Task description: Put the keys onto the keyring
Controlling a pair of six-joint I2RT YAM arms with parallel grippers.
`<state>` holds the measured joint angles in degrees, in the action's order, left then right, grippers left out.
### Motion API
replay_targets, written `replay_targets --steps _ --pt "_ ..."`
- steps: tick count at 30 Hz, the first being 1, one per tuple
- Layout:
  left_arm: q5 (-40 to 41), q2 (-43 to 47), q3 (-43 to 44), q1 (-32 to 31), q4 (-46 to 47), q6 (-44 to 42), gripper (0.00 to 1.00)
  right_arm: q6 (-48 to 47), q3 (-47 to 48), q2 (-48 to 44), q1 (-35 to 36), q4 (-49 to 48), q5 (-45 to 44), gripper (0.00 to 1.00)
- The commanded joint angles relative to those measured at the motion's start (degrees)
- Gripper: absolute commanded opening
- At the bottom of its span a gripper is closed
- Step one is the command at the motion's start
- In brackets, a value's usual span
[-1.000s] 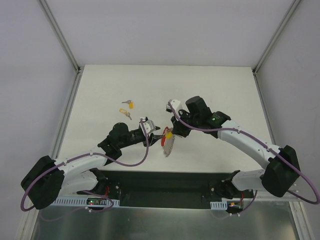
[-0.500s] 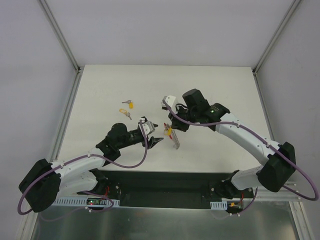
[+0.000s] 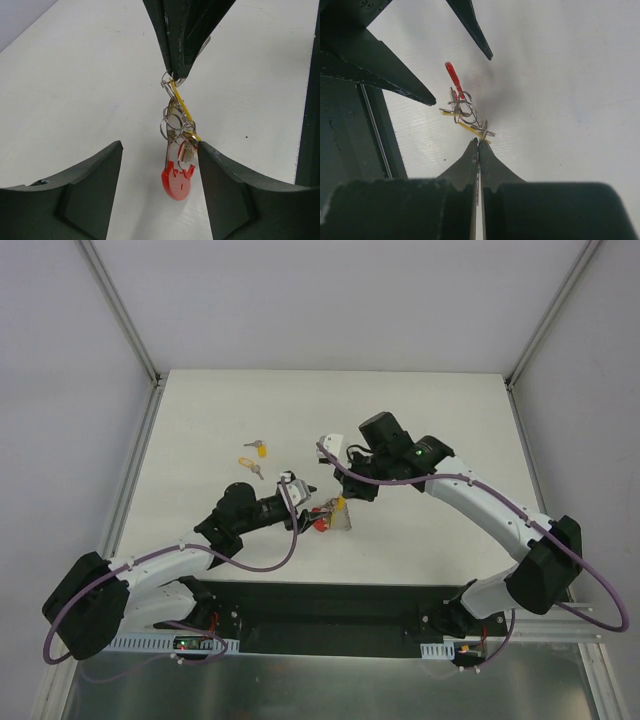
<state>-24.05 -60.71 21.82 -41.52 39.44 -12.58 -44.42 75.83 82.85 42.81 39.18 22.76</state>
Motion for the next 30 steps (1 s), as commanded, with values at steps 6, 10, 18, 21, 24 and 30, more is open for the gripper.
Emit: replay_targets --steps 6,10,18,21,24,30 --pt "-5.30 -3.10 2.08 0.56 7.31 2.12 0.55 -1.02 1.51 1.88 1.93 1.51 2.11 0.01" --pt "-5.92 -4.07 2.26 0.65 8.54 3.43 0.55 0.82 1.34 2.40 2.81 1.34 1.67 0.01" --pt "-6.09 -7.58 2.17 0.65 12.06 5.46 0.47 4.08 -0.59 1.44 3.51 -0.42 1.06 0.01" --pt "-6.44 -9.16 2.34 0.56 12.24 5.55 0.47 4.87 -0.95 0.21 3.51 -0.42 -1.57 0.01" --pt "-5.57 -11.61 2.52 0.47 12.24 5.64 0.47 5.31 -0.95 -1.11 3.60 -0.68 -4.22 0.01" --pt "-1.00 -15.75 2.61 0.47 12.15 5.64 0.47 6.98 -2.00 -4.53 3.60 -2.61 -4.57 0.01"
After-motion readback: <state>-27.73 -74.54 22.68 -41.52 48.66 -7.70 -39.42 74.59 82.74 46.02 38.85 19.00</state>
